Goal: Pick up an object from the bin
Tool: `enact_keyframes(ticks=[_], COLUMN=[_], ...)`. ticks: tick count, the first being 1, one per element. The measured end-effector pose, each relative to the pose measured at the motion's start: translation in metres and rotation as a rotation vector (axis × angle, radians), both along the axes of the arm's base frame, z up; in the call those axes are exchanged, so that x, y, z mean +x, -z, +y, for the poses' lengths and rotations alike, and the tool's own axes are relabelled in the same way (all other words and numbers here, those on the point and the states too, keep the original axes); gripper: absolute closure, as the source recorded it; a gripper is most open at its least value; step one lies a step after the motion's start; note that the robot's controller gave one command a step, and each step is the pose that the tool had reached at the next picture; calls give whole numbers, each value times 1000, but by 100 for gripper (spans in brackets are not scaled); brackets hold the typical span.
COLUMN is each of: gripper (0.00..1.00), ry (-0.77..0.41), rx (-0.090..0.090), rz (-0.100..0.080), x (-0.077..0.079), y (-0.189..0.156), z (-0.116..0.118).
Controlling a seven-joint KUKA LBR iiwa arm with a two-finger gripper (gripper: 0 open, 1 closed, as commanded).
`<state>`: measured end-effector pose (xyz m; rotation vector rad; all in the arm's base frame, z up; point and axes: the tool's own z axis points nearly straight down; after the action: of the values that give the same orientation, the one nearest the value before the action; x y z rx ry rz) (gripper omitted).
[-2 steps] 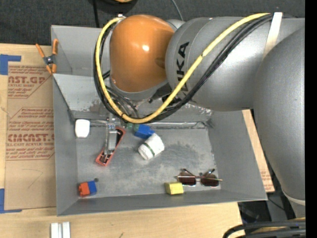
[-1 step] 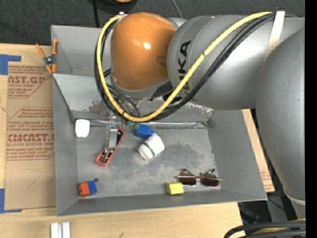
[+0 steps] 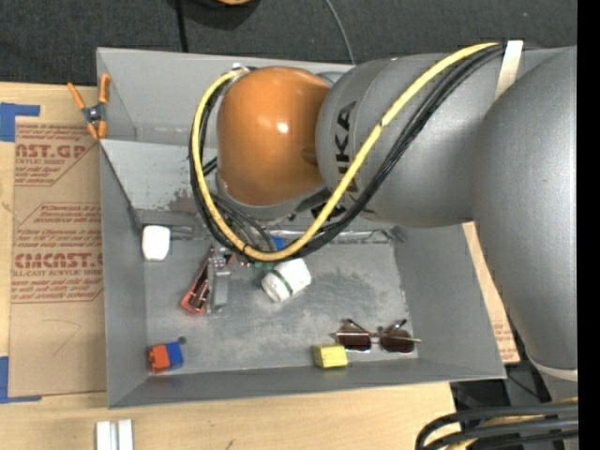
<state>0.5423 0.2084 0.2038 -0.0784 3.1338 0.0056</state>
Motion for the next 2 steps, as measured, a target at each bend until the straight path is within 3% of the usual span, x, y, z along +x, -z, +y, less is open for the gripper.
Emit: enact_keyframes(ticks=[1,2], gripper=[0,0], ry=[-197,-377], rx=[-5,-2], rz=[11,-1], x=[-28,-25], y=[27,55], z=[-8,-20])
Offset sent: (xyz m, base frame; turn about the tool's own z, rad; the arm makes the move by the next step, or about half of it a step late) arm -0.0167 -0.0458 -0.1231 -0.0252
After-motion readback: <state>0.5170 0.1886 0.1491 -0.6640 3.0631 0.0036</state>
